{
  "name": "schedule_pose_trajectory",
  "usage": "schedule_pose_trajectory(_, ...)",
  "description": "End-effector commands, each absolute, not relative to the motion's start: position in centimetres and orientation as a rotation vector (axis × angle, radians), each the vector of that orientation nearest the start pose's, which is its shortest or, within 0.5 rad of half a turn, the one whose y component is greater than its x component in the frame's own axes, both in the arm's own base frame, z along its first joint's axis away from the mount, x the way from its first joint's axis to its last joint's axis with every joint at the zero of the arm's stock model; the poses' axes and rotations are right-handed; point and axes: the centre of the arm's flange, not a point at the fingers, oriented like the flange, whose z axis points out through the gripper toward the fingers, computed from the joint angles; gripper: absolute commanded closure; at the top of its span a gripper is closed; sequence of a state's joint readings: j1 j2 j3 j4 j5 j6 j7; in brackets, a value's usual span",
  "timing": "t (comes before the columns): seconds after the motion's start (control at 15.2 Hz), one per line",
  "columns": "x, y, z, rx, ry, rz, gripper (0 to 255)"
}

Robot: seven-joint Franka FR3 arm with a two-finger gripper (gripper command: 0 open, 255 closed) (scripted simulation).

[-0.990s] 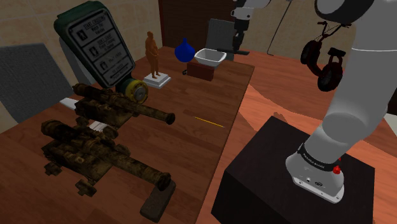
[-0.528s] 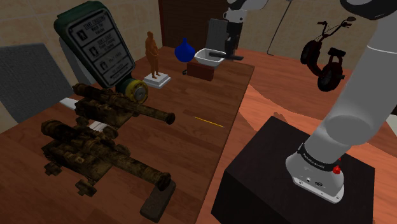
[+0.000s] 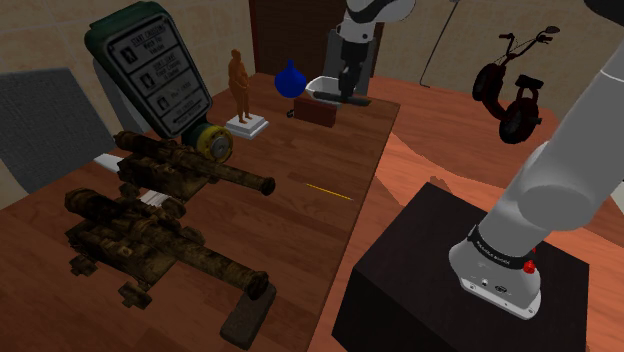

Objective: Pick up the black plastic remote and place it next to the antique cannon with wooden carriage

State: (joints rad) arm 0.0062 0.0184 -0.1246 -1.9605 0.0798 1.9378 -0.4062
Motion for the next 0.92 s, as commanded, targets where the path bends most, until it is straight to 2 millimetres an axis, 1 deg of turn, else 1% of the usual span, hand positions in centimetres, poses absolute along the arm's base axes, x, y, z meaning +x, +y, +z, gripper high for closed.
schedule_pose_trajectory(0.0,55.0,-3.4,46.1,-3.037,-0.391,0.032,255)
schedule_pose_trajectory(0.86,52.1,13.5,46.1,-3.037,-0.391,0.032,255)
